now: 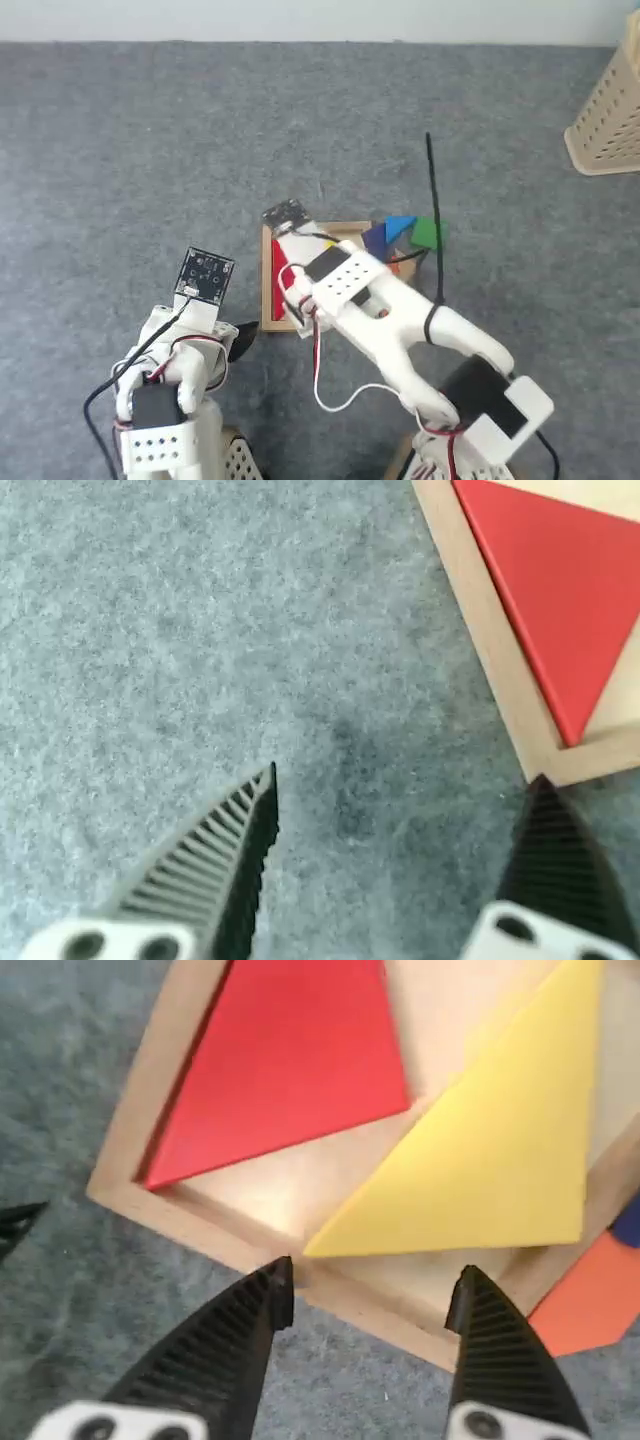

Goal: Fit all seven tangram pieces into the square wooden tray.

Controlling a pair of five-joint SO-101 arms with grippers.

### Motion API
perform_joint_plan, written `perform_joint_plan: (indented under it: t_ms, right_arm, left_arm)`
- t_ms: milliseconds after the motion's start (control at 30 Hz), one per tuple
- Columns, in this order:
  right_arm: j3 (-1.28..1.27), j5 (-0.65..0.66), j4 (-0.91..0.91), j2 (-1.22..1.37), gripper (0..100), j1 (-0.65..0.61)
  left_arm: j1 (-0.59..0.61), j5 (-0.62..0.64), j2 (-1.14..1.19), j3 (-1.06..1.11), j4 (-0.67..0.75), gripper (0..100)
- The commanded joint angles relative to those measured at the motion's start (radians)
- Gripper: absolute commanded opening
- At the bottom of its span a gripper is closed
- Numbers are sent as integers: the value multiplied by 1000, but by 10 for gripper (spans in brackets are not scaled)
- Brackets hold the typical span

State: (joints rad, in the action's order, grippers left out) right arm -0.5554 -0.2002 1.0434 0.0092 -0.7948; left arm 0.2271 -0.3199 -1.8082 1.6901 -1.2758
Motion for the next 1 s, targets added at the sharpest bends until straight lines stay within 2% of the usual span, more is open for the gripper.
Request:
perform_joint_plan:
  t_ms: [0,300,800,967]
  right_arm:
    - [58,6,-16,-13,249,44]
    - [51,2,-90,-12,249,59]
    - [49,0,-90,-10,248,58]
    - [35,-2,-90,-10,248,-1]
  left_arm:
    - [-5,-5,-14,-5,0,353]
    - [-5,-5,-14,-5,0,353]
    - [-5,-5,-14,-5,0,353]
    - [-5,-5,-14,-5,0,353]
